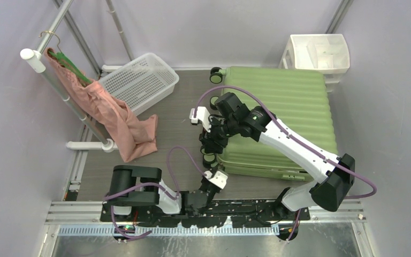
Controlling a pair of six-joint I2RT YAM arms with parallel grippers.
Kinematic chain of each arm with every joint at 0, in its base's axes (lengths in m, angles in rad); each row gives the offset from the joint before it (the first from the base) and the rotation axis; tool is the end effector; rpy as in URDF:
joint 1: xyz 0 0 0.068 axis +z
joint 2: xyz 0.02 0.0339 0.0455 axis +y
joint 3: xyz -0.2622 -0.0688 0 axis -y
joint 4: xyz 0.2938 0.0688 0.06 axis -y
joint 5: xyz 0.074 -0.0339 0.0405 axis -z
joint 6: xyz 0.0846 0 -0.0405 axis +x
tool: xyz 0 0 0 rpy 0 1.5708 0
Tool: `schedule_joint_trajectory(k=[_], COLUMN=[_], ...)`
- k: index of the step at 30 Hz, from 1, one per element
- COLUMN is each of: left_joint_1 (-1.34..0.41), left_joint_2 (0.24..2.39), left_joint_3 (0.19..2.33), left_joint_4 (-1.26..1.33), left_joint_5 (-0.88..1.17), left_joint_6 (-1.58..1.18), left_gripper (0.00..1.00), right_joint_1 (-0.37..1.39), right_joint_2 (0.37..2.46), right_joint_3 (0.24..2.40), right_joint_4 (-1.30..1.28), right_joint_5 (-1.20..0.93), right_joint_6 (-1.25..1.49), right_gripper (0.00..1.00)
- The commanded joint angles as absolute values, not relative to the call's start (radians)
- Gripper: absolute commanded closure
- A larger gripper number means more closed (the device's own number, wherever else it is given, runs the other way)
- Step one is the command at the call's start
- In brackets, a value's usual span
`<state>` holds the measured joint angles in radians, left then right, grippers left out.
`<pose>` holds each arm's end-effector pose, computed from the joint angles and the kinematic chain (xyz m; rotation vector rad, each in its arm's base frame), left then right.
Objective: Open, take out, and arrange the luggage
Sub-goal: Unzip the luggage at the center of the board.
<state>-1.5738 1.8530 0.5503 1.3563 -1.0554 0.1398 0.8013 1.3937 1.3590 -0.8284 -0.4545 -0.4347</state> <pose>0.0726 -0.3444 0.1041 0.4674 1.4821 -0.3362 0.2287 0.2895 0.3074 -1.5797 1.8633 0.7173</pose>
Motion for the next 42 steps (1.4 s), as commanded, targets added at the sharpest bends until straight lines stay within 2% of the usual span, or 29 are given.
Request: schedule_joint_trajectory(k=[1, 4, 6, 18, 42], left_joint_1=[-1.547, -1.546, -1.547, -1.534, -1.513], left_joint_2=[1.852, 1.837, 1.823, 1.769, 1.753], left_joint_3=[0.584, 0.574, 0.556, 0.487, 0.468], left_joint_4=[1.433, 1.432, 1.433, 1.433, 1.433], left_joint_5=[-1.063, -1.047, -1.043, -0.999, -0.996], left_joint_6=[0.144, 0.144, 0.141, 0.109, 0.069], left_gripper=[0.74, 0.84, 0.87, 0.93, 0.8], right_joint_1=[0.773, 0.775, 0.774, 0.774, 0.774], right_joint_2=[1.343, 1.345, 1.347, 1.349, 1.355], right_joint_3=[1.374, 1.371, 1.37, 1.371, 1.374], right_joint_4=[-0.713, -0.713, -0.713, -0.72, -0.731], right_joint_5=[-0.503, -0.503, -0.503, -0.501, -0.503], right_joint_6=[-0.218, -0.218, -0.218, -0.218, -0.222], right_gripper=[0.89, 0.9, 0.89, 0.9, 0.89])
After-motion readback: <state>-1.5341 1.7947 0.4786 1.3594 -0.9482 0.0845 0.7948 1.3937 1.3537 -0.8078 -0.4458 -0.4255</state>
